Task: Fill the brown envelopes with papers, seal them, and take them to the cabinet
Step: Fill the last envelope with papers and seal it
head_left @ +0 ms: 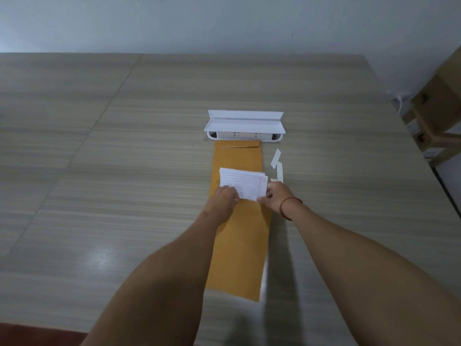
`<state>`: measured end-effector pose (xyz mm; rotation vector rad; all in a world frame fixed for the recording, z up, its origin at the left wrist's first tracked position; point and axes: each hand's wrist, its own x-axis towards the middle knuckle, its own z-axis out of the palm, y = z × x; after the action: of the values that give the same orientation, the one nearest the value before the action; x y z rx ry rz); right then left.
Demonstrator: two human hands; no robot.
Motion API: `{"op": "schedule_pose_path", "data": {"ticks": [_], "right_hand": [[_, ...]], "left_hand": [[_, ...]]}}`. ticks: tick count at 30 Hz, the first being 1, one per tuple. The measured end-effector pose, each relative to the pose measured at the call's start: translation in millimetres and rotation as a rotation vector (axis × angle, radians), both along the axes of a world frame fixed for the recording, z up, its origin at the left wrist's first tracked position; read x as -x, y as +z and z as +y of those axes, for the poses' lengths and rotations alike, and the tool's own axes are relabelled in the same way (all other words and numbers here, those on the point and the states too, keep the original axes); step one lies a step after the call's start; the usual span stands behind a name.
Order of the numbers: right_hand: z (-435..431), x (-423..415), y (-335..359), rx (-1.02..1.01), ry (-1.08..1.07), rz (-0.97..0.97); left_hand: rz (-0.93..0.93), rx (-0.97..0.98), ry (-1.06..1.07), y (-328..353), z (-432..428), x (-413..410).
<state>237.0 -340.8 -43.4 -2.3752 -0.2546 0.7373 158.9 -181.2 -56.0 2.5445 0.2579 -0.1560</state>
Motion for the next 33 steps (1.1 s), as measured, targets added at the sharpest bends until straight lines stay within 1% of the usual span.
{"op": "schedule_pose_path", "data": {"ticks": [4, 5, 8, 9, 11, 14, 16, 20, 25, 26, 30, 33], "right_hand": [[4.8, -5.4, 15.2, -0.135, -0.073, 0.007], [5.7, -5.1, 14.7, -0.12, -0.061, -0.006], [3.1, -0.7, 4.9, 0.034, 0.051, -0.008], [2.4, 0.1, 3.7, 0.049, 0.067, 0.001], [3.1, -1.9, 5.9, -0.013, 0.038, 0.015], [7.8, -8.5, 16.8, -0.094, -0.021, -0.038], [7.8, -8.6, 15.1, -0.056, 0.005, -0.077], [0.9, 1.8, 4.3, 0.099, 0.148, -0.07], [3.2, -3.7, 11.7, -0.011, 0.117, -0.103], [3.5, -4.1, 10.6, -0.008, 0.129, -0.106], [2.0, 1.7, 6.1, 0.133, 0.262, -0.087], [1.6, 1.7, 7.0, 0.133, 0.261, -0.098]], "left_hand": [[0.015, -0.001, -0.01, -0.9, -1.4, 1.3], [0.004, 0.003, -0.007, -0.9, -1.9, 1.7], [-0.021, 0.02, 0.012, -2.4, -2.7, 3.6], [-0.016, 0.014, 0.012, -2.3, -3.3, 4.6], [0.002, 0.007, 0.011, -0.7, -4.3, 5.9], [-0.005, 0.017, 0.013, 1.4, -5.3, 4.2], [-0.019, 0.025, 0.017, 2.3, -5.8, 2.6], [-0.016, 0.016, 0.02, 1.7, -5.2, 4.5], [-0.02, 0.036, 0.055, 1.7, -4.7, 6.4], [-0.032, 0.041, 0.065, 2.1, -5.0, 5.5], [-0.03, 0.038, 0.064, 2.4, -9.5, 5.6], [-0.008, 0.046, 0.071, -3.0, -11.1, 10.2]]}}
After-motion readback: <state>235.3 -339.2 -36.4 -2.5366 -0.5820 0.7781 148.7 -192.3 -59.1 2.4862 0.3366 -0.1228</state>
